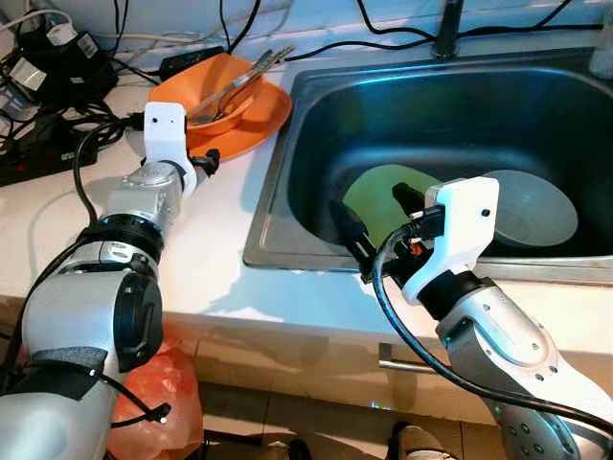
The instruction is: Kitchen organization
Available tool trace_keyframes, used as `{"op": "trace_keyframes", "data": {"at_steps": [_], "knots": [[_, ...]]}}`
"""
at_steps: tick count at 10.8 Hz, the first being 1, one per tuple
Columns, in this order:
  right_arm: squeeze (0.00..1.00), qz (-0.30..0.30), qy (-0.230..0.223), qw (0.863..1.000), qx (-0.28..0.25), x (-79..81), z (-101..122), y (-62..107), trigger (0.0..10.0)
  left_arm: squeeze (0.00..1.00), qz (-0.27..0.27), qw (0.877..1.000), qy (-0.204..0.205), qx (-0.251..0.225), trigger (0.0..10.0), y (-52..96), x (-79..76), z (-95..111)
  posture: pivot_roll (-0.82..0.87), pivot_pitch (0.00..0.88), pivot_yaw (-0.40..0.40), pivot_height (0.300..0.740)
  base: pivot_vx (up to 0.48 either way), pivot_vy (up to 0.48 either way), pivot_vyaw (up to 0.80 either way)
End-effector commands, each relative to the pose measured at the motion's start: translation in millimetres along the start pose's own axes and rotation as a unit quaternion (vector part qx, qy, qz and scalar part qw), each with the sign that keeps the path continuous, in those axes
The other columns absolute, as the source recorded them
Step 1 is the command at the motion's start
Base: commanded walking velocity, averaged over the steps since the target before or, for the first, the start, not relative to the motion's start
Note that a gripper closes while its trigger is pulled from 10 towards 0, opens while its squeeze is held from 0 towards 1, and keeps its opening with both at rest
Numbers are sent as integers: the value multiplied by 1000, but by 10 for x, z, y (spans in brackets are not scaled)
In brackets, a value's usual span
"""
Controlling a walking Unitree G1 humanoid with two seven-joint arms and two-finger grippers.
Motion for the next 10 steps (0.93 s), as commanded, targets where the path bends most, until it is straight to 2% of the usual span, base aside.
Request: {"op": "trace_keyframes", "data": {"at_steps": [1, 4, 7, 10], "knots": [[306, 9, -2, 1000, -6, 62, 18, 9, 10000, 0, 19, 996, -12, 81, 10000, 36, 209, -455, -186, 161, 220, 740, 0, 0, 0], [310, 11, -1, 1000, -5, 60, 7, 3, 10000, 0, 16, 996, 3, 92, 10000, 58, 286, -538, -180, 157, 220, 740, 0, 0, 0], [302, 17, 1, 1000, -2, 71, -17, 4, 10000, 0, 1, 993, 14, 116, 10000, 90, 323, -704, -158, 152, 212, 740, 0, 0, 0], [306, 20, 2, 1000, -1, 76, -33, -5, 10000, 0, 1, 992, 19, 127, 10000, 126, 436, -773, -142, 147, 215, 740, 0, 0, 0]]}}
Point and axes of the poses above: a point about 5 cm out from each wrist's last joint towards the gripper, its own y axis pointing back from the gripper into the wrist, its own z axis along the axis of the wrist's last joint, x = y × z, the point moved 4 cm from there along -y, pointing out of the wrist towards the gripper, and after that the axes turned 5 degrees about y, right-handed, at the moved point
